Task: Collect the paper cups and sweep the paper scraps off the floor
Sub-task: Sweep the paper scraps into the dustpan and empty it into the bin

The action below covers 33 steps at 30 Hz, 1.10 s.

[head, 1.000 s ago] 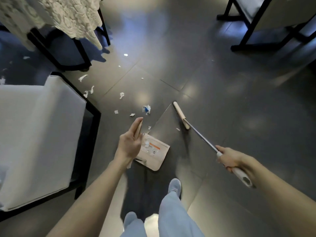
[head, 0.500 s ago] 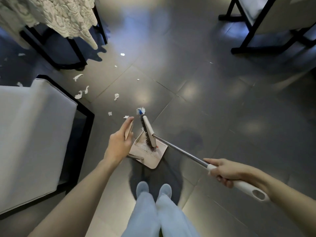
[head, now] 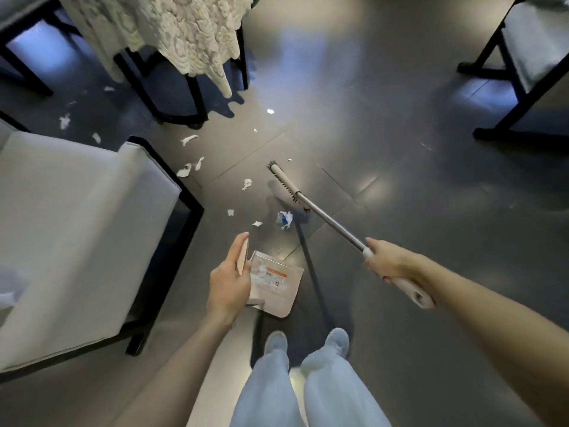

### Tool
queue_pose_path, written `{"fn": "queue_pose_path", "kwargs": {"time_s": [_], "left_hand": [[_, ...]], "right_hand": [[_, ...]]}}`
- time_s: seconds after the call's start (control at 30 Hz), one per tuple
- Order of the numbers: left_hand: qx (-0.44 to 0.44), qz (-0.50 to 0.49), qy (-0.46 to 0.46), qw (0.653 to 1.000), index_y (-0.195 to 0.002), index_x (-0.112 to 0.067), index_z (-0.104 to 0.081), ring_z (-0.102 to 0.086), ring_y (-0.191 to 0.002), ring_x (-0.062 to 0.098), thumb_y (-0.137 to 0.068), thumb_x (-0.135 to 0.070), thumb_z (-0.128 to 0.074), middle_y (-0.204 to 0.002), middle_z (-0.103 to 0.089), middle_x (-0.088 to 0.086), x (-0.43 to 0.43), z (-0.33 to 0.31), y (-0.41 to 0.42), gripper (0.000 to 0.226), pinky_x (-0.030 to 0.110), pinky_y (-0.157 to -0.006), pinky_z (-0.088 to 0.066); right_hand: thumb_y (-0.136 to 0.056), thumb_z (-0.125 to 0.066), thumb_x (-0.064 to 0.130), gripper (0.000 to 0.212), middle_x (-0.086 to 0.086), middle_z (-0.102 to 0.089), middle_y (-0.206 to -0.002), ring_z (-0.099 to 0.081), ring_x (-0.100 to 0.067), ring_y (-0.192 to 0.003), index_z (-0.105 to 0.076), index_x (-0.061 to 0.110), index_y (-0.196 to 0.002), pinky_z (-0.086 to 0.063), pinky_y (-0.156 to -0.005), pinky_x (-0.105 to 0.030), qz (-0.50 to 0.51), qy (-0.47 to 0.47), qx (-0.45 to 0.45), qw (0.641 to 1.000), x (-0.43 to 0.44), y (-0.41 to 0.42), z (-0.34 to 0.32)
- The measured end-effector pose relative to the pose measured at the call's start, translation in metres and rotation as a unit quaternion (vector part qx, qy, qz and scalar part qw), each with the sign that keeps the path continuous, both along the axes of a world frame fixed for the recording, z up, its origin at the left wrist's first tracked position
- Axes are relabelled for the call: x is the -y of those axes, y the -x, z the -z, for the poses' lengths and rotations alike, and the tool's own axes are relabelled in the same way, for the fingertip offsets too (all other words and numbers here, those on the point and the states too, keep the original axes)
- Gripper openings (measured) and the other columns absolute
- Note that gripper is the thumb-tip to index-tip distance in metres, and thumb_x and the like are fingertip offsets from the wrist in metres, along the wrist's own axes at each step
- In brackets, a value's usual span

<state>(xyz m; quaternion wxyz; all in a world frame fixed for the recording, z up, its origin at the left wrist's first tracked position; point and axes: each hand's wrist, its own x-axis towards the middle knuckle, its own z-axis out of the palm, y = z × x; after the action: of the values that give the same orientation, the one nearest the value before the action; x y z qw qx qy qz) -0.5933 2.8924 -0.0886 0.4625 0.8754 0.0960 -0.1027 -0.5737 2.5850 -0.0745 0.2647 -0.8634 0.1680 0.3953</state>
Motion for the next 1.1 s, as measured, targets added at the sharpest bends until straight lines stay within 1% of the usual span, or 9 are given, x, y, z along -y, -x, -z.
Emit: {"fn": "queue_pose_path", "kwargs": {"time_s": [0.1, 0.23, 0.37, 0.43, 0.57, 0.67, 0.83, 1.0, 1.1], "left_hand": [[0.01, -0.034, -0.011, 0.999, -0.13, -0.053, -0.045, -0.058, -0.067, 0.015, -0.093, -0.012, -0.056, -0.088, -0.064, 0.001, 0.007, 0.001, -0.013, 0.057, 0.032, -0.068, -0.048], [0.012, -0.074, -0.038, 0.996, -0.123, -0.064, -0.038, -0.062, -0.077, 0.018, -0.093, -0.013, -0.058, -0.092, -0.06, -0.003, 0.026, 0.0, -0.02, 0.063, 0.038, -0.072, -0.052], [0.02, -0.128, -0.049, 0.99, -0.129, -0.054, -0.046, -0.057, -0.072, 0.003, -0.093, -0.014, -0.058, -0.101, -0.057, -0.01, 0.049, 0.001, -0.026, 0.055, 0.019, -0.066, -0.043], [0.023, -0.147, -0.047, 0.988, -0.133, -0.047, -0.047, -0.054, -0.078, 0.002, -0.093, -0.012, -0.058, -0.105, -0.056, -0.013, 0.06, 0.001, -0.032, 0.054, 0.017, -0.072, -0.04], [0.021, -0.167, -0.05, 0.984, -0.134, -0.044, -0.047, -0.058, -0.088, 0.011, -0.092, -0.012, -0.058, -0.107, -0.058, -0.01, 0.068, -0.001, -0.038, 0.053, 0.023, -0.08, -0.041], [0.01, -0.178, -0.059, 0.982, -0.134, -0.047, -0.045, -0.058, -0.082, 0.01, -0.094, -0.014, -0.056, -0.104, -0.06, -0.006, 0.065, -0.001, -0.032, 0.052, 0.024, -0.077, -0.041], [0.007, -0.209, -0.063, 0.976, -0.135, -0.047, -0.044, -0.055, -0.076, 0.005, -0.095, -0.016, -0.054, -0.101, -0.06, -0.004, 0.053, -0.005, -0.021, 0.052, 0.021, -0.074, -0.039], [0.005, -0.241, -0.054, 0.969, -0.135, -0.047, -0.043, -0.054, -0.094, 0.008, -0.096, -0.017, -0.053, -0.112, -0.056, -0.008, 0.033, -0.008, -0.021, 0.05, 0.023, -0.082, -0.038], [0.004, -0.256, -0.046, 0.966, -0.134, -0.05, -0.043, -0.054, -0.098, 0.008, -0.096, -0.018, -0.054, -0.116, -0.055, -0.01, 0.017, -0.005, -0.024, 0.05, 0.022, -0.082, -0.038]], "right_hand": [[-0.097, -0.032, 0.015, 0.021, -0.011, -0.056, -0.077, -0.051, -0.021, -0.049, -0.048, 0.008, -0.108, -0.044, -0.044, -0.028, -0.037, 0.016, -0.002, 0.999, -0.002, -0.045, 0.02], [-0.096, -0.03, 0.014, 0.023, -0.008, -0.057, -0.072, -0.05, -0.017, -0.045, -0.048, 0.01, -0.11, -0.044, -0.041, -0.024, -0.098, 0.004, -0.038, 0.994, 0.004, -0.078, 0.041], [-0.095, -0.03, 0.017, 0.036, -0.007, -0.064, -0.08, -0.053, -0.015, -0.045, -0.045, 0.018, -0.127, -0.049, -0.047, -0.025, -0.176, 0.014, -0.096, 0.98, 0.031, -0.068, 0.039], [-0.093, -0.033, 0.017, 0.04, -0.002, -0.059, -0.071, -0.05, -0.01, -0.041, -0.045, 0.022, -0.131, -0.046, -0.042, -0.021, -0.17, -0.019, -0.136, 0.976, 0.05, -0.061, 0.032], [-0.086, -0.041, 0.01, 0.049, 0.008, -0.054, -0.049, -0.043, -0.007, -0.036, -0.05, 0.026, -0.131, -0.04, -0.039, -0.018, -0.12, -0.079, -0.188, 0.972, 0.08, -0.056, 0.011], [-0.084, -0.042, 0.011, 0.049, 0.011, -0.049, -0.041, -0.042, -0.007, -0.037, -0.052, 0.023, -0.13, -0.038, -0.039, -0.019, -0.126, -0.106, -0.18, 0.97, 0.094, -0.065, -0.004], [-0.086, -0.043, 0.007, 0.058, 0.003, -0.049, -0.052, -0.042, -0.009, -0.037, -0.044, 0.036, -0.136, -0.039, -0.039, -0.02, -0.147, -0.119, -0.127, 0.974, 0.086, -0.093, -0.02], [-0.093, -0.036, 0.011, 0.048, -0.01, -0.054, -0.065, -0.045, -0.015, -0.04, -0.039, 0.019, -0.14, -0.038, -0.035, -0.018, -0.234, -0.074, -0.049, 0.968, 0.036, -0.132, -0.018], [-0.086, -0.039, 0.007, 0.042, -0.014, -0.064, -0.07, -0.056, -0.023, -0.047, -0.046, 0.014, -0.126, -0.044, -0.038, -0.022, -0.294, 0.009, -0.019, 0.956, -0.007, -0.157, -0.005]]}}
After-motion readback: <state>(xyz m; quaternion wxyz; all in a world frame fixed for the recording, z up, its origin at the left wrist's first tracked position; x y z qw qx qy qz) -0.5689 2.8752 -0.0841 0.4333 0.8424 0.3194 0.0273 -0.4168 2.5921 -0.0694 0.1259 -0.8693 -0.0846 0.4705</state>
